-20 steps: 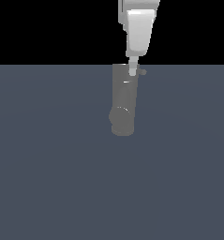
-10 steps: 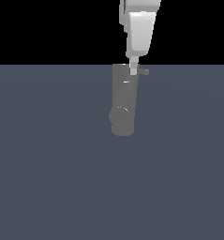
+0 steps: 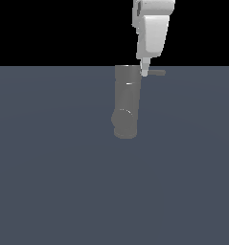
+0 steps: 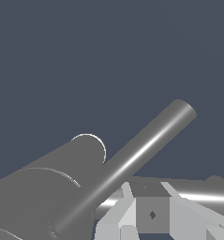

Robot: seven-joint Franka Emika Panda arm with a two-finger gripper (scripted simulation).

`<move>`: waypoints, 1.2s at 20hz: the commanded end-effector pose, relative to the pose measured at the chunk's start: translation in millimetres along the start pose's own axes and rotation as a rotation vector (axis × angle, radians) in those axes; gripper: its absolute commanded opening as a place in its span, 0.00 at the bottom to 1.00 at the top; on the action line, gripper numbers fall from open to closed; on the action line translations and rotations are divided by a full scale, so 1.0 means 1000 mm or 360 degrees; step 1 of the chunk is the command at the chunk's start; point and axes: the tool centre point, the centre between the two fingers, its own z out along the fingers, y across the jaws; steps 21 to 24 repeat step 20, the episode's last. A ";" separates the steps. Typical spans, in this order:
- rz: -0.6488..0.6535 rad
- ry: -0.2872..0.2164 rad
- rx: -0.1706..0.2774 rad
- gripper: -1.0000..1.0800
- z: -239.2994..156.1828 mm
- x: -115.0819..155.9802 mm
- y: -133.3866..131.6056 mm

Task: Turn on the faucet by rotating a designated handle.

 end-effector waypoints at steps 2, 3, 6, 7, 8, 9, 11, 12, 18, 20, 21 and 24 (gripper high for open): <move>0.0064 0.0011 0.0017 0.00 0.000 0.031 -0.009; 0.0066 0.0012 0.0017 0.00 -0.001 0.034 -0.011; 0.0073 0.0012 0.0017 0.00 -0.001 0.042 -0.016; 0.0075 0.0012 0.0017 0.00 -0.001 0.044 -0.018; 0.0077 0.0012 0.0017 0.00 -0.001 0.047 -0.019; 0.0080 0.0012 0.0017 0.00 -0.001 0.050 -0.021; 0.0084 0.0013 0.0017 0.00 -0.001 0.055 -0.024; 0.0086 0.0013 0.0017 0.00 -0.001 0.057 -0.026; 0.0099 0.0014 0.0017 0.00 -0.001 0.073 -0.036; 0.0102 0.0014 0.0017 0.00 -0.001 0.075 -0.038; 0.0102 0.0014 0.0017 0.00 -0.001 0.075 -0.038; 0.0102 0.0014 0.0017 0.00 -0.001 0.075 -0.038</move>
